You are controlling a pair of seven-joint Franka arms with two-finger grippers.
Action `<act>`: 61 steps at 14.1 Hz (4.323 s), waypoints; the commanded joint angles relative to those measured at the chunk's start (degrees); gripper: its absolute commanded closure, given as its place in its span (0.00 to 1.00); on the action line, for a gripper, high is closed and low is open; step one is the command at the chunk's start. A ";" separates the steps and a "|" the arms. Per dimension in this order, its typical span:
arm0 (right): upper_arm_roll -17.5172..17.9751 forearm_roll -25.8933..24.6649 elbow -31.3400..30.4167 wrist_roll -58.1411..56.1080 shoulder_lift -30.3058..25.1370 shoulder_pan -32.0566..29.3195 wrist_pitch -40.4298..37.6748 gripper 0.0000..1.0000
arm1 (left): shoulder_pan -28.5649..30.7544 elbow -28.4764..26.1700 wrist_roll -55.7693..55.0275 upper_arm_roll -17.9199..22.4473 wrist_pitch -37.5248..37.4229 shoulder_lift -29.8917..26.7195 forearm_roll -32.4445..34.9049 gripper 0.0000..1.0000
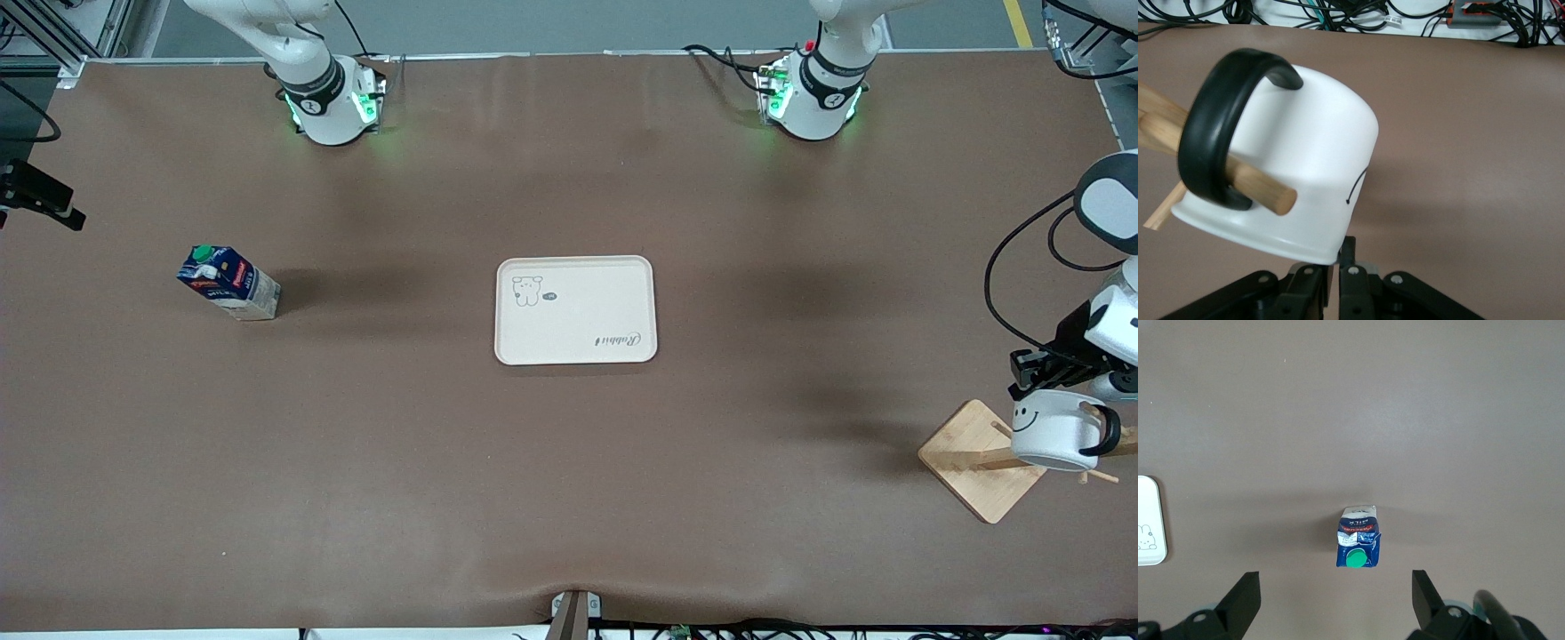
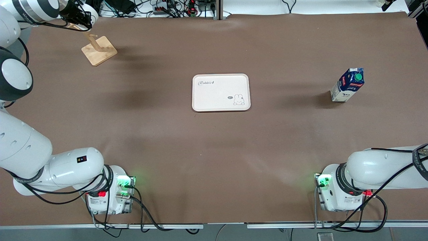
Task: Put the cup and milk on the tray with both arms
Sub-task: 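Grasp the white mug rim with the left gripper, then lift the mug off the stand and carry it over the tray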
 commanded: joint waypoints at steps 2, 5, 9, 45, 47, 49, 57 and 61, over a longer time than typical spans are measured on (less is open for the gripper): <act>0.85 0.25 0.82 0.31 0.12 -1.25 -0.62 0.00 | -0.68 2.25 -1.21 0.03 -3.32 0.05 -0.72 1.00; 0.85 0.25 0.82 0.31 0.12 -1.34 -0.45 0.00 | -0.77 4.18 -4.28 -0.59 -7.09 0.23 -0.72 1.00; 0.94 0.25 1.44 0.31 0.21 -0.90 -0.62 0.00 | -1.29 4.80 -5.17 -0.68 -8.59 0.23 -0.72 1.00; 0.85 0.25 2.76 0.22 1.00 -1.34 -0.44 0.00 | -25.90 7.35 -58.24 -3.14 -21.61 2.15 -5.01 1.00; 0.85 0.25 2.67 0.22 1.08 -1.34 -0.27 0.00 | -27.13 7.44 -59.83 -3.14 -21.26 2.95 -7.82 1.00; 0.94 0.17 2.76 0.05 1.78 -0.99 -0.01 0.00 | -28.10 7.44 -60.62 -3.14 -20.73 3.91 -10.29 1.00; 0.94 0.43 3.38 0.66 8.98 -1.16 1.67 0.00 | -30.21 7.53 -64.39 -3.05 -19.85 8.48 -23.65 1.00; 0.85 0.69 3.02 0.84 12.68 -3.09 0.87 0.00 | -32.05 7.53 -72.30 -3.05 -19.85 10.15 -28.73 1.00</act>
